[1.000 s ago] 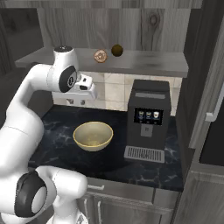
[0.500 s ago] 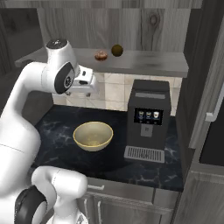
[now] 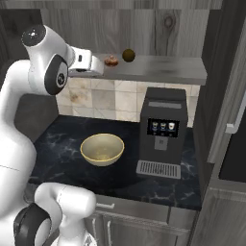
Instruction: Pick the mushroom from the cabinet and place it in the bowl. Then pick the bowl and place it in the sink. Then turn on the sink facuet.
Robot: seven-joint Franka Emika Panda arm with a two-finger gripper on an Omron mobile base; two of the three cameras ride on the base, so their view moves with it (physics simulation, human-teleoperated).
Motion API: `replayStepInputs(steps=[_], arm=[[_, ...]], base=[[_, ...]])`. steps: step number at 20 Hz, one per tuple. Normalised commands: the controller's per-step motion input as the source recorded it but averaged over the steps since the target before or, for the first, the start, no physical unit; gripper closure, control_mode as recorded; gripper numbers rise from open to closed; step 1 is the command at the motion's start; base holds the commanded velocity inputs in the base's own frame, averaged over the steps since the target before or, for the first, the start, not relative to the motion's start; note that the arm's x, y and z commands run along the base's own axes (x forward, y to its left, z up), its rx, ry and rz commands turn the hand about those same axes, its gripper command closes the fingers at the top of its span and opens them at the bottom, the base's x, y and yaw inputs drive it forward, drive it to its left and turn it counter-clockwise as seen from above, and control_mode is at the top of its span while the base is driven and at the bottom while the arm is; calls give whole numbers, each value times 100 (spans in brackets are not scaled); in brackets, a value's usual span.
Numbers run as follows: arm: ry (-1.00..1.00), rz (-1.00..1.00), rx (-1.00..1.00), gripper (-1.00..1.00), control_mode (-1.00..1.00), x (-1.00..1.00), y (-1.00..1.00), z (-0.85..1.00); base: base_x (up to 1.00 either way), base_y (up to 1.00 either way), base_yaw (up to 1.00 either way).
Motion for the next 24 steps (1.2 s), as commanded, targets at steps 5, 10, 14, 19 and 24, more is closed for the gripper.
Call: replayStepInputs(steps=[5, 10, 14, 19, 24], arm=[[-11, -13, 0, -100, -100, 24, 0, 62], [-2, -7, 0, -100, -100, 46, 0, 3], [0, -2, 0, -100, -100, 59, 0, -2], [0, 0, 0, -100, -100, 79, 0, -8], [0, 0, 0, -100, -100, 67, 0, -20]], base=[[0, 0, 0], [0, 0, 0], [0, 0, 0], [0, 0, 0], [0, 0, 0]])
